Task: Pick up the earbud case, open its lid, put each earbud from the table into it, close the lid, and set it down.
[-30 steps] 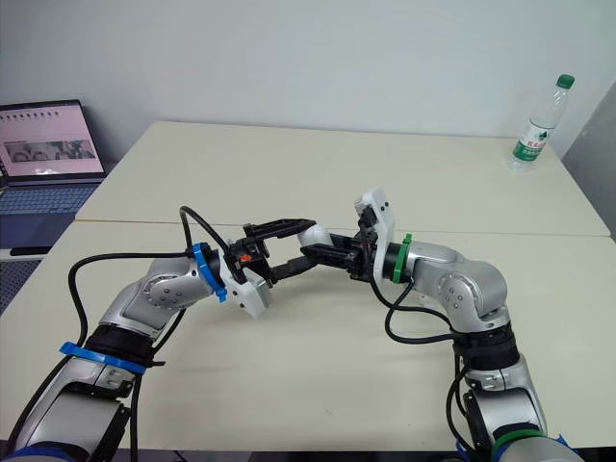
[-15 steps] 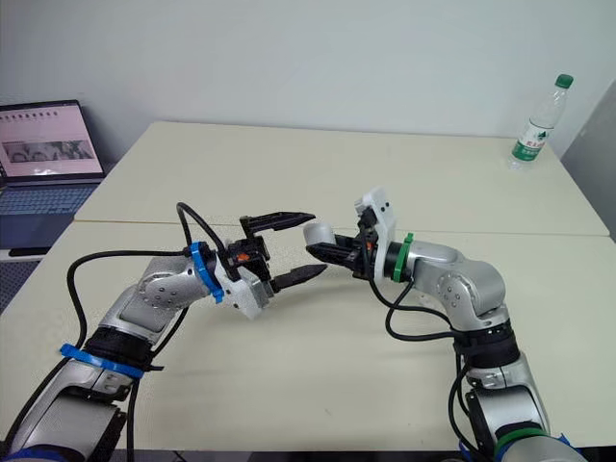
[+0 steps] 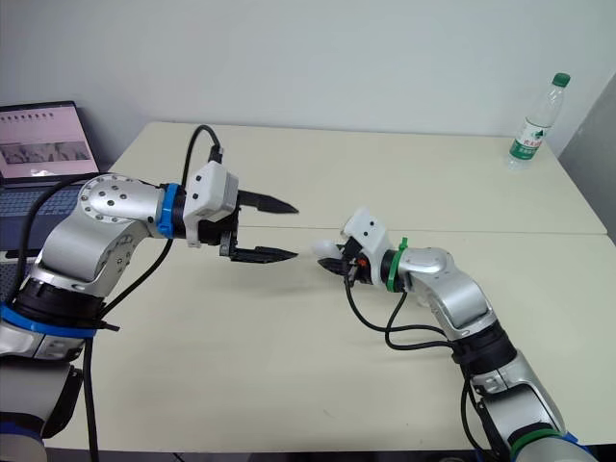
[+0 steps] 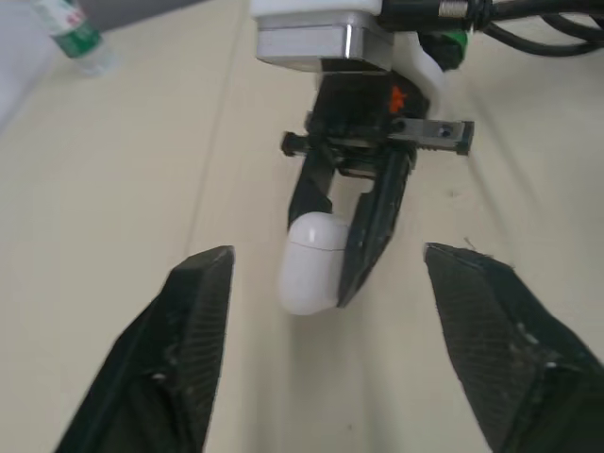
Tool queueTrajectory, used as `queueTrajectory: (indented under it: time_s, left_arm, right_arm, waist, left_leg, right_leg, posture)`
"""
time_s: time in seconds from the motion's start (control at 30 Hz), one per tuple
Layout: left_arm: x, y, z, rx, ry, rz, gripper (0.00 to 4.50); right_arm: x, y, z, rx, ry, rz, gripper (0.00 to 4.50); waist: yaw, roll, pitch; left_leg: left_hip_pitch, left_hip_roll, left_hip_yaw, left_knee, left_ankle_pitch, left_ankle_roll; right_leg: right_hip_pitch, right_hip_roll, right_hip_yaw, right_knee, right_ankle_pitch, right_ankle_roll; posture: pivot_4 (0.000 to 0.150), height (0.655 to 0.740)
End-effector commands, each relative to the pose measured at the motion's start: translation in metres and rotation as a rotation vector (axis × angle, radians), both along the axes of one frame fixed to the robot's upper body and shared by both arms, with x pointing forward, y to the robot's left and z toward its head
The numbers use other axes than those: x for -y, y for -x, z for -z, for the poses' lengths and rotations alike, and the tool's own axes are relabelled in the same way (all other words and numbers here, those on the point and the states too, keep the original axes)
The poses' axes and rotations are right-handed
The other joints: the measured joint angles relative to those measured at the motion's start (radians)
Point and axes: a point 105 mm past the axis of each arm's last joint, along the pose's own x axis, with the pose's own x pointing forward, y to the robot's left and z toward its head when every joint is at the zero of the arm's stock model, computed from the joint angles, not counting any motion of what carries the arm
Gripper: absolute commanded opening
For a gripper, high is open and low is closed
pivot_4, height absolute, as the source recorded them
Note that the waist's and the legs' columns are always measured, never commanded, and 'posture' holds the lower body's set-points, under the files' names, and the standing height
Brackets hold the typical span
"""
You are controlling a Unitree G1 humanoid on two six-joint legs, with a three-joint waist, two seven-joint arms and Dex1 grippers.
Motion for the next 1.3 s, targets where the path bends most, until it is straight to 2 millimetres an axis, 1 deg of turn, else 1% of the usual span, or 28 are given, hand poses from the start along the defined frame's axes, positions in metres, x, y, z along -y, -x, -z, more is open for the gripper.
queueTrajectory:
  time_s: [0.03,0.2,0.4,0.6,0.77,0.9,1.13,1.23,1.3]
  left_arm:
    - [-0.001,-0.007,0.004,0.021,-0.090,0.005,2.24]
    - [0.004,-0.015,0.003,0.057,-0.111,0.014,2.24]
    - [0.008,-0.020,0.005,0.089,-0.136,0.030,2.24]
    - [0.009,-0.020,0.006,0.092,-0.147,0.042,2.24]
    - [0.015,-0.023,0.003,0.103,-0.133,0.041,2.24]
    - [0.019,-0.022,0.003,0.110,-0.138,0.055,2.24]
    - [0.018,-0.019,0.006,0.104,-0.148,0.065,2.24]
    - [0.020,-0.018,0.006,0.104,-0.147,0.077,1.67]
    - [0.021,-0.018,0.006,0.106,-0.148,0.084,1.08]
  right_arm:
    - [-0.012,0.007,-0.023,0.107,0.005,-0.063,0.97]
    - [-0.016,0.011,-0.028,0.138,0.032,-0.081,0.97]
    - [-0.022,0.017,-0.030,0.174,0.059,-0.106,0.97]
    - [-0.023,0.017,-0.033,0.200,0.072,-0.110,0.97]
    - [-0.024,0.018,-0.033,0.204,0.081,-0.121,0.97]
    - [-0.024,0.019,-0.030,0.202,0.088,-0.127,0.97]
    - [-0.027,0.018,-0.032,0.208,0.087,-0.130,0.97]
    - [-0.028,0.018,-0.033,0.212,0.087,-0.133,0.97]
    - [-0.028,0.018,-0.033,0.214,0.089,-0.134,0.97]
  waist:
    - [0.001,0.000,0.000]
    - [0.003,0.000,0.000]
    - [0.002,0.000,0.000]
    - [0.002,0.000,0.000]
    - [0.003,0.000,0.000]
    - [0.002,0.000,0.000]
    - [0.002,0.000,0.000]
    - [0.002,0.000,0.000]
    - [0.003,0.000,0.000]
  left_leg:
    - [0.000,0.000,0.000,0.000,0.000,0.000]
    - [-0.004,0.000,0.000,0.001,0.000,0.000]
    - [-0.005,0.000,0.000,0.001,0.000,0.000]
    - [-0.005,0.000,-0.001,0.002,0.000,0.000]
    - [-0.007,0.000,-0.002,0.004,0.000,0.000]
    - [-0.007,0.000,-0.002,0.005,0.000,0.000]
    - [-0.007,0.000,-0.002,0.009,0.000,0.000]
    - [-0.008,0.000,-0.003,0.011,0.000,0.000]
    - [-0.008,-0.001,-0.003,0.012,0.000,0.000]
  right_leg:
    - [0.000,0.000,0.000,0.000,0.000,0.000]
    - [-0.003,-0.001,0.000,0.001,0.000,0.000]
    - [-0.004,-0.001,0.000,0.001,0.000,0.000]
    - [-0.004,-0.001,0.000,0.001,0.000,0.000]
    - [-0.004,-0.002,0.000,0.001,0.000,0.000]
    - [-0.005,-0.002,0.000,0.002,0.000,0.000]
    - [-0.004,-0.002,0.000,0.004,0.000,0.000]
    - [-0.004,-0.002,0.000,0.007,0.000,0.000]
    - [-0.004,-0.002,0.000,0.007,0.000,0.000]
  posture:
    - [0.150,0.7400]
    - [0.150,0.7400]
    - [0.150,0.7400]
    - [0.150,0.7400]
    - [0.150,0.7400]
    - [0.150,0.7400]
    - [0.150,0.7400]
    - [0.150,0.7400]
    - [0.150,0.7400]
